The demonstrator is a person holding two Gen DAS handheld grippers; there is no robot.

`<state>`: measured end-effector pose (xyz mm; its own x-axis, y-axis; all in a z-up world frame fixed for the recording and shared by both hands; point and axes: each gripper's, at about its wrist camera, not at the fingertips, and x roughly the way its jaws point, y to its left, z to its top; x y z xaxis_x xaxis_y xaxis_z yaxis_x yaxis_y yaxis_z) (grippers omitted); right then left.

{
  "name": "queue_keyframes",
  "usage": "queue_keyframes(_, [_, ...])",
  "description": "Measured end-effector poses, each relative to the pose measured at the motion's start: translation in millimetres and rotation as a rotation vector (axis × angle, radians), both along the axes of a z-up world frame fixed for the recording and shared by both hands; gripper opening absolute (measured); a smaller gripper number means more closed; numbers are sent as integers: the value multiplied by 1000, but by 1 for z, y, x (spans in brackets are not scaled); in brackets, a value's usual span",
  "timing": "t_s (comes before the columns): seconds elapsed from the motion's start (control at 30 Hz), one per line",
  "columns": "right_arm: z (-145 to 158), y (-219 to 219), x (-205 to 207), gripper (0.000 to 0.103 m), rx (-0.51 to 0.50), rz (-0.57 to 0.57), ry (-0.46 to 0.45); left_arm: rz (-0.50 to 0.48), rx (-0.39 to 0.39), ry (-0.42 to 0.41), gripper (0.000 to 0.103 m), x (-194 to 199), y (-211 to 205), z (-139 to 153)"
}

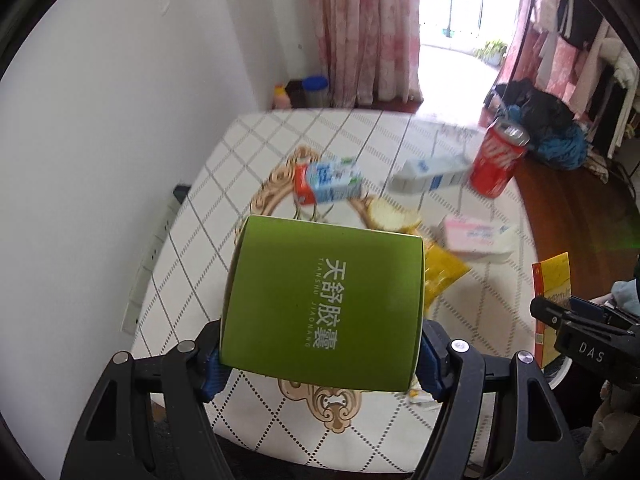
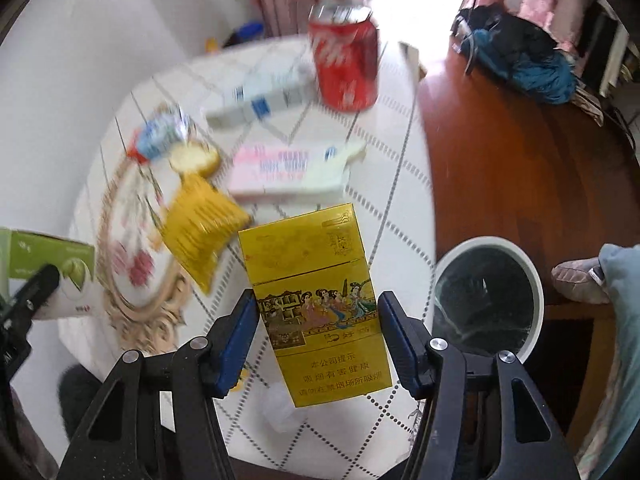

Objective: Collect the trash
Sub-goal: 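Grasp the yellow cigarette pack with the right tool while the left tool holds the green box, then carry both items over the white bin and open both tools to drop them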

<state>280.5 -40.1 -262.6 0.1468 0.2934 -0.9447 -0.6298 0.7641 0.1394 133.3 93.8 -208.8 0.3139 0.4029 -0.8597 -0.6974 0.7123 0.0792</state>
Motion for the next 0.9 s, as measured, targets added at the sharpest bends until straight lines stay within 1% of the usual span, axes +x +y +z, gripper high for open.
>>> queue_keyframes(0.17, [38,-31,11,63,132,-98,-12,-63,19,-73,71,13,-22,38])
queue_keyframes(0.2, [48,-42,17,63,166,-129,-8,-85,18,-89,71,20,-29,45])
queue_keyframes(0.27, [59,-60,25,62,202,-166,-10,-121,5,-115,71,32,-41,54])
queue_keyframes(0.37, [75,-101,40,62,241,-233,-19,-194,-34,-151,71,61,-64,62])
queue_keyframes(0.47, [77,-144,56,62,244,-298,-24,-282,-110,-162,71,99,-90,57])
queue_keyframes(0.6, [63,-198,78,62,215,-380,-18,-401,-233,-141,71,156,-130,29])
queue_keyframes(0.63, [54,-211,85,62,195,-398,-11,-441,-284,-121,71,174,-140,13])
queue_keyframes(0.7, [37,-232,94,62,167,-433,3,-483,-384,-80,71,201,-153,-18])
queue_keyframes(0.8, [3,-258,109,62,132,-483,48,-508,-500,-16,71,236,-163,-62])
queue_keyframes(0.9, [-33,-278,124,62,98,-524,83,-507,-581,54,73,264,-173,-98])
